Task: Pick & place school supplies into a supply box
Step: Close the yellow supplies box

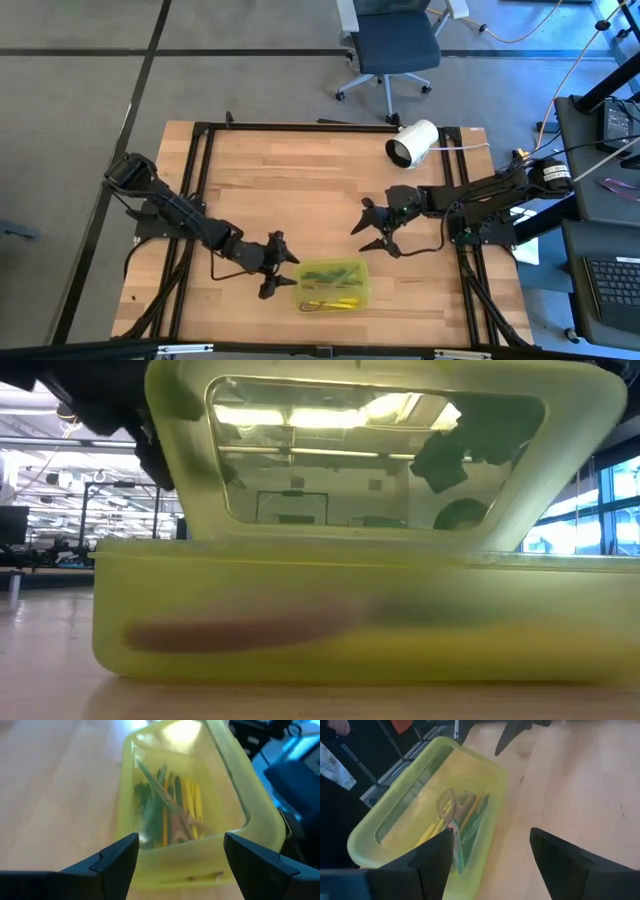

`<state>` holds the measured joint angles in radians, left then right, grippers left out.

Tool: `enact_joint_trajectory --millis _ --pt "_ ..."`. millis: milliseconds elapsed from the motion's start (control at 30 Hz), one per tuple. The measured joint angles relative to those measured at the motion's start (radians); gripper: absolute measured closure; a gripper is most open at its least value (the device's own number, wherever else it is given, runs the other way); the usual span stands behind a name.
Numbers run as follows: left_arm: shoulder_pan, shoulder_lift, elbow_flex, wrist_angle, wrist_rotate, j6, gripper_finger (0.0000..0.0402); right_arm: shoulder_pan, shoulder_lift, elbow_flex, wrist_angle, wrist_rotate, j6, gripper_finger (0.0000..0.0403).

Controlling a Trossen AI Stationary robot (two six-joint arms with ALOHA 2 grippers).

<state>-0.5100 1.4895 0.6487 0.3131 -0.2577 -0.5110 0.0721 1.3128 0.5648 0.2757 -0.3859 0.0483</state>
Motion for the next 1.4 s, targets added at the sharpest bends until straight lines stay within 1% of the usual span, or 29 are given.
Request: enact_joint_trajectory --millis 100,200,300,400,567,733,833,900,1033,1200,1333,1400 --pt "-0.016 -0.002 0.026 -0.006 -0.064 0.011 0.0118 0.015 0.000 0.000 0.007 0.000 0.005 0.0138" --pt "-0.020 0.004 0.076 -0.007 -0.089 0.056 0.0118 0.042 0.000 0.001 0.023 0.000 0.028 0.0138" --pt "-0.020 0.036 0.131 -0.017 -0.100 0.094 0.0118 0.087 0.000 0.001 0.034 0.011 0.026 0.0138" --pt "-0.020 0.099 0.176 -0.033 -0.084 0.107 0.0118 0.140 0.000 0.001 0.045 0.071 0.030 0.0138" --pt "-0.027 0.236 0.247 -0.035 -0.010 0.104 0.0118 0.216 0.001 0.001 0.072 0.178 0.099 0.0138" --pt "-0.041 0.326 0.298 -0.034 -0.004 0.101 0.0118 0.289 0.019 0.010 0.136 0.297 0.184 0.0138" --pt "-0.046 0.346 0.302 -0.032 -0.011 0.094 0.0118 0.340 0.073 0.053 0.123 0.383 0.226 0.0138" --pt "-0.048 0.355 0.302 -0.043 -0.013 0.067 0.0118 0.368 0.121 0.097 0.098 0.419 0.251 0.0138" --pt "-0.053 0.359 0.303 -0.048 -0.019 0.055 0.0118 0.405 0.236 0.218 -0.019 0.445 0.279 0.0138" --pt "-0.054 0.358 0.304 -0.094 -0.041 0.054 0.0118 0.434 0.370 0.343 -0.181 0.526 0.344 0.0138" --pt "-0.048 0.355 0.306 -0.158 -0.059 0.042 0.0118 0.442 0.449 0.402 -0.202 0.534 0.381 0.0138" --pt "-0.046 0.355 0.306 -0.164 -0.066 0.048 0.0118 0.443 0.472 0.410 -0.205 0.534 0.398 0.0138"
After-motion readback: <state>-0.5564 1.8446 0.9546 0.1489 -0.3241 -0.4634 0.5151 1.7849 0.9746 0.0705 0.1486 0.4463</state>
